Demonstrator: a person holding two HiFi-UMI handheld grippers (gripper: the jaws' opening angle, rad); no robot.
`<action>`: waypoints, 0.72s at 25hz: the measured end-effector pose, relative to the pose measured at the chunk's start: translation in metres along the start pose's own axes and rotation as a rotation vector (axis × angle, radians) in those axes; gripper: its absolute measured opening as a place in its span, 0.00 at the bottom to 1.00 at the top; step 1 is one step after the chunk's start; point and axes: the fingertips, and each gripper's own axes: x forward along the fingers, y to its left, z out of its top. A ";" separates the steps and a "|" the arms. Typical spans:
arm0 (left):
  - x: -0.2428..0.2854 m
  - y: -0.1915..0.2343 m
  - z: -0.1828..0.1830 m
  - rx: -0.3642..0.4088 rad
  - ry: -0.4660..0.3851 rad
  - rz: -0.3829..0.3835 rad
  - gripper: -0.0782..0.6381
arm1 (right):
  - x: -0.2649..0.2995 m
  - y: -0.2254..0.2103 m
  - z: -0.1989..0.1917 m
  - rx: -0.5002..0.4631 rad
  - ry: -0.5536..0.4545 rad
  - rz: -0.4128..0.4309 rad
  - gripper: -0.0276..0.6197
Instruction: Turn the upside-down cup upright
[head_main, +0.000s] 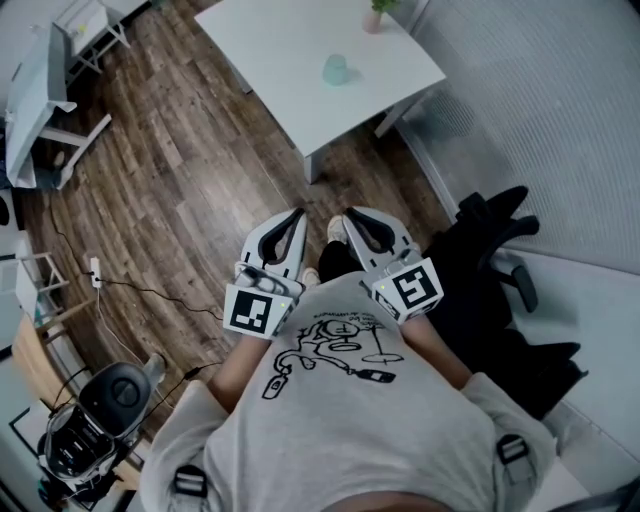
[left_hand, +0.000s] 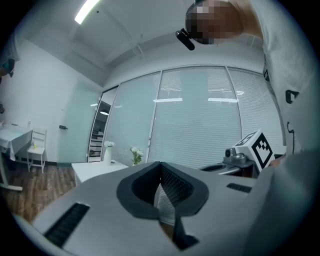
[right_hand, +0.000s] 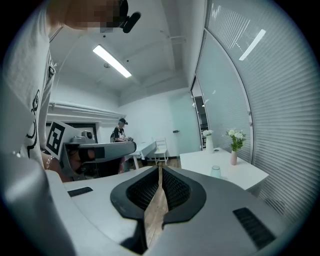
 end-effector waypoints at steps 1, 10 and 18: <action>0.009 0.001 0.001 0.003 0.000 0.000 0.11 | 0.003 -0.008 0.002 0.001 -0.004 0.000 0.11; 0.088 0.005 0.006 0.014 0.018 0.002 0.11 | 0.018 -0.087 0.012 0.033 -0.001 0.005 0.11; 0.146 0.004 0.004 0.027 0.023 0.007 0.11 | 0.028 -0.145 0.017 0.032 -0.002 0.016 0.11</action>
